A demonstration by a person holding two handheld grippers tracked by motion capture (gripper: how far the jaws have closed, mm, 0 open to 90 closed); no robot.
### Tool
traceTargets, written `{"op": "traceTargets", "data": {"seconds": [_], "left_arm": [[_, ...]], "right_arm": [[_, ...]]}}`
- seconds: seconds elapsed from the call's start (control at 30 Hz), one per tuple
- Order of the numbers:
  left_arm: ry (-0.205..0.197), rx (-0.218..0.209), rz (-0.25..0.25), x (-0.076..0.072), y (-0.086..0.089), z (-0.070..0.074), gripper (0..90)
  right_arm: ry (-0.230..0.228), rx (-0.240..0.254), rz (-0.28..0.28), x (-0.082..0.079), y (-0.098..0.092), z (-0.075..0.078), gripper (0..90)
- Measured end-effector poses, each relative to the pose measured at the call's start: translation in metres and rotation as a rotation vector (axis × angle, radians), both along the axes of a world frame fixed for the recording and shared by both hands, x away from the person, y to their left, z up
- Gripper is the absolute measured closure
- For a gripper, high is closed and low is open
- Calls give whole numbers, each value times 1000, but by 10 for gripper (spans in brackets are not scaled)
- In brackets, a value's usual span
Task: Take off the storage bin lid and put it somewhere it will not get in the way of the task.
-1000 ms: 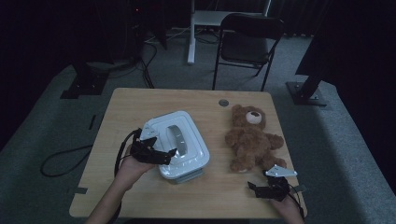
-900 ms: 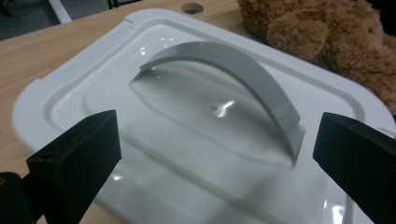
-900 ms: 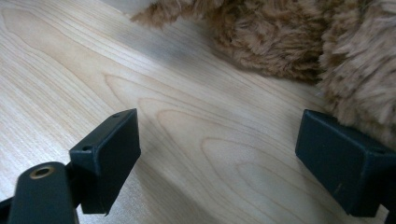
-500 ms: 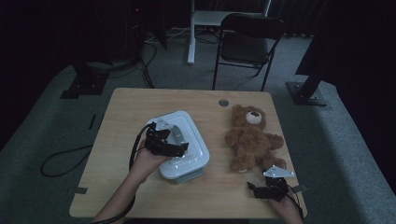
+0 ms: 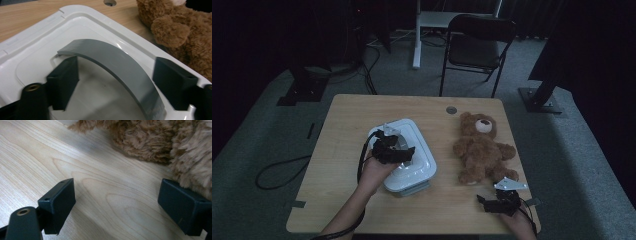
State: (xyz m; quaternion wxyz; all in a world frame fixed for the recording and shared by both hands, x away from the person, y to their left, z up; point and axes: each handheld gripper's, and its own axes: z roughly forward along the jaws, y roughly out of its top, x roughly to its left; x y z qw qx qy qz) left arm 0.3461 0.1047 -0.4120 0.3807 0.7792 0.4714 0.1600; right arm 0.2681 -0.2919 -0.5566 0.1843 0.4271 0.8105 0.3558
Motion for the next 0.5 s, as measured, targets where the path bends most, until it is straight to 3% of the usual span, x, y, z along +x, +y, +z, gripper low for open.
{"op": "traceTargets", "data": {"seconds": [0.2,0.3,0.4,0.5], "left_arm": [[22,-61,-12,-2,3,-3,357],[32,-99,-34,-3,5,-3,453],[20,-98,-42,-5,4,-1,526],[24,-101,-43,-5,5,-1,534]], "right_arm": [[0,0,0,0,0,0,136],[0,0,0,0,0,0,135],[1,3,-2,0,0,0,136],[1,0,-2,0,0,0,136]]}}
